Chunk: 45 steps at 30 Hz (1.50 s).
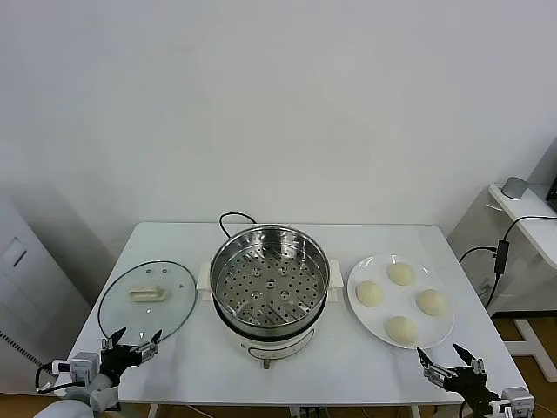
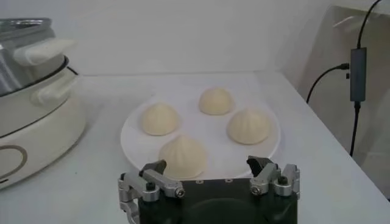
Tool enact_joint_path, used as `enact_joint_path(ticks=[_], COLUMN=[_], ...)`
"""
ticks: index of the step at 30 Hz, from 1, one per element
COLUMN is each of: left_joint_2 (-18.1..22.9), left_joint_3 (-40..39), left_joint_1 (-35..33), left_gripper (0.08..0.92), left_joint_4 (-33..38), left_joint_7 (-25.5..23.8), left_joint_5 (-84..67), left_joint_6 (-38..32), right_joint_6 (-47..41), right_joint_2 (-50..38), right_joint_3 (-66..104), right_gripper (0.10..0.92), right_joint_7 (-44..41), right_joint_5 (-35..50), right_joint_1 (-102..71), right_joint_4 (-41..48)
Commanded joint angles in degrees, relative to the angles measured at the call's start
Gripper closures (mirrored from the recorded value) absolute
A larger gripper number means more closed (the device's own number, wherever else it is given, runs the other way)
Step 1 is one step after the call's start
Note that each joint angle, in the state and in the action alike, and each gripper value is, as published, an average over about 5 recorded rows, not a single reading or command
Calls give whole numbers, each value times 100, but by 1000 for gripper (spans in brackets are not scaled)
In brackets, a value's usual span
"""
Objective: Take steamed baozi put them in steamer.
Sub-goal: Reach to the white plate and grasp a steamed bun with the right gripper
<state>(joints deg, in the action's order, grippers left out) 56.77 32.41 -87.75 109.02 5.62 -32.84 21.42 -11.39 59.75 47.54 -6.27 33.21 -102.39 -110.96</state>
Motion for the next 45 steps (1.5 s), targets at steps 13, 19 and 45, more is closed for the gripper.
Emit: enact_joint_path(ticks=[13, 19, 45], left_joint_2=[-3, 27, -8], left_joint_3=[20, -60, -118], left_joint_1=[-24, 31, 419], left_gripper=[177, 177, 177], left_joint_4=[93, 167, -115], left_joint_7=[-1, -7, -34], left_joint_5=[-5, 20, 179], left_joint_6=[31, 139, 407], right_joint_6=[646, 1108, 1228], right_joint_2=[-607, -1090, -2930], right_joint_3=[134, -192, -4656], right_gripper=[203, 203, 203], right_joint_7=[-258, -430, -3935], right_joint_5=[-2658, -4268, -4459], right_joint_1=[1009, 1855, 7379], right_joint_4=[383, 872, 3863])
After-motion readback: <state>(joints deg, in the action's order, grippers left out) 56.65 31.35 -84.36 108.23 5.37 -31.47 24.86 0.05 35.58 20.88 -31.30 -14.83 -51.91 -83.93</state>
